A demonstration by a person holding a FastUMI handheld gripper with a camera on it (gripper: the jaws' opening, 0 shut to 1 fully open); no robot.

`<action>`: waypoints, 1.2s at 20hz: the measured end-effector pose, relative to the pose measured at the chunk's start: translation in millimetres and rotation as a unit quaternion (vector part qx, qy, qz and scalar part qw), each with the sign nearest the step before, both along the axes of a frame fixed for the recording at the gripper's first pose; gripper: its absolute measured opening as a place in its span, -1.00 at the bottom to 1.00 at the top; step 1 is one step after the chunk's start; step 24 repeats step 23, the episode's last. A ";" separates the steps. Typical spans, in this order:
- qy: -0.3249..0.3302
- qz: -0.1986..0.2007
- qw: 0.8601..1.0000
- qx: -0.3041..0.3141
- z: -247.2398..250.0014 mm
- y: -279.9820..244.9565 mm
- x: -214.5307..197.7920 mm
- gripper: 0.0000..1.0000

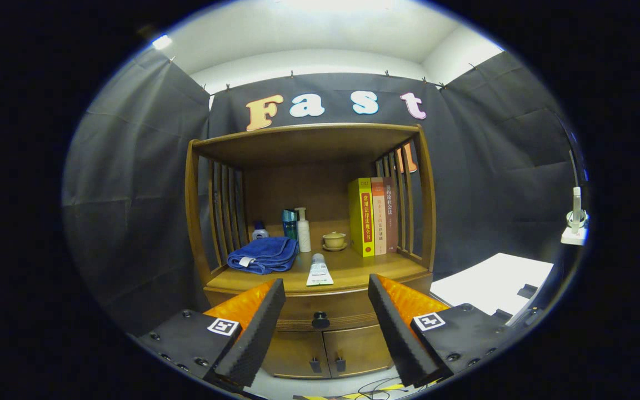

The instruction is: Pull open the drawer, take out the items inside it, and place them on the countertop above the cabinet.

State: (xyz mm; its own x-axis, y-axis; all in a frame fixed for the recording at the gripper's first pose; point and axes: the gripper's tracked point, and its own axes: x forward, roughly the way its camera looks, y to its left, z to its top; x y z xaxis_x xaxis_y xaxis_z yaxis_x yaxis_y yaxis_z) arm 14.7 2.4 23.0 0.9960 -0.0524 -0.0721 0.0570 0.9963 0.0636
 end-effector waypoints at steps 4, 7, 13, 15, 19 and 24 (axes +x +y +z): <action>-0.005 -0.004 1.000 -0.004 -1.1 -1.9 2.5 0.96; -0.004 -0.004 1.000 -0.004 -2.1 -3.1 7.4 0.96; -0.007 -0.002 1.000 -0.007 0.7 -2.6 10.5 0.96; -0.005 -0.002 1.000 -0.006 -0.8 -3.7 13.5 0.96; -0.006 0.001 1.000 -0.006 -0.4 -1.9 16.8 0.96; -0.007 0.002 1.000 -0.008 0.2 -1.0 19.4 0.96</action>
